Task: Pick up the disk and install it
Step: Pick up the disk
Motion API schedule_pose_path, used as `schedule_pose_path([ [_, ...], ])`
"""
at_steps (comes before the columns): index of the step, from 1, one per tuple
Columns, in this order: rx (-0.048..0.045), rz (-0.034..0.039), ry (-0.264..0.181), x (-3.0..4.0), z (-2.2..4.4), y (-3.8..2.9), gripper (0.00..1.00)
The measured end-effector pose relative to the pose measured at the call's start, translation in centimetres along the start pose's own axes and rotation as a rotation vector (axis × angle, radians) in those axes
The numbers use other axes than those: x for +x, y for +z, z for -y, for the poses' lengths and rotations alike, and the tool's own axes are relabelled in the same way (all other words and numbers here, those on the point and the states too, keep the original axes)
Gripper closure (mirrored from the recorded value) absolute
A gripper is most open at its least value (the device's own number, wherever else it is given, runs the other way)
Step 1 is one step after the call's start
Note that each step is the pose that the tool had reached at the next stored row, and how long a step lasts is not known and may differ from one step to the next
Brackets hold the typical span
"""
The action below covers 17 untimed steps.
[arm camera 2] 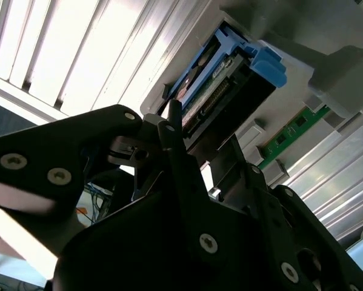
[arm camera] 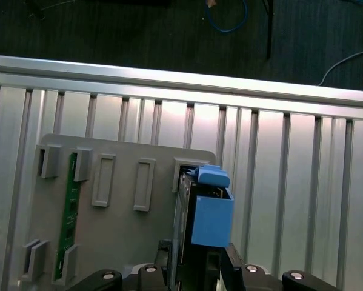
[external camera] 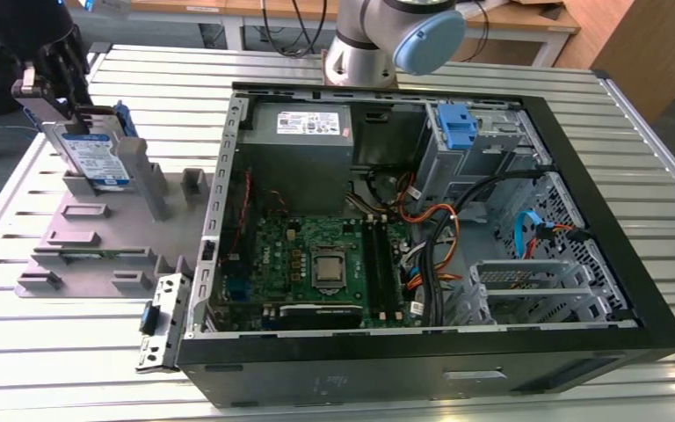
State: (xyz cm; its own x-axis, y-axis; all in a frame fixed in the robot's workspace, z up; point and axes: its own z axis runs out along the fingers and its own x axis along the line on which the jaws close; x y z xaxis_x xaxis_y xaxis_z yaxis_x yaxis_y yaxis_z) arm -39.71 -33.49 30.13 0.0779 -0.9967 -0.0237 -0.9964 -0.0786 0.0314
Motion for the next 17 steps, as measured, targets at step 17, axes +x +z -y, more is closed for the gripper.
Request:
schedule_pose_path([
  [17, 0.0012, 0.0018, 0.06, 0.01, 0.0, 0.0, 0.65],
])
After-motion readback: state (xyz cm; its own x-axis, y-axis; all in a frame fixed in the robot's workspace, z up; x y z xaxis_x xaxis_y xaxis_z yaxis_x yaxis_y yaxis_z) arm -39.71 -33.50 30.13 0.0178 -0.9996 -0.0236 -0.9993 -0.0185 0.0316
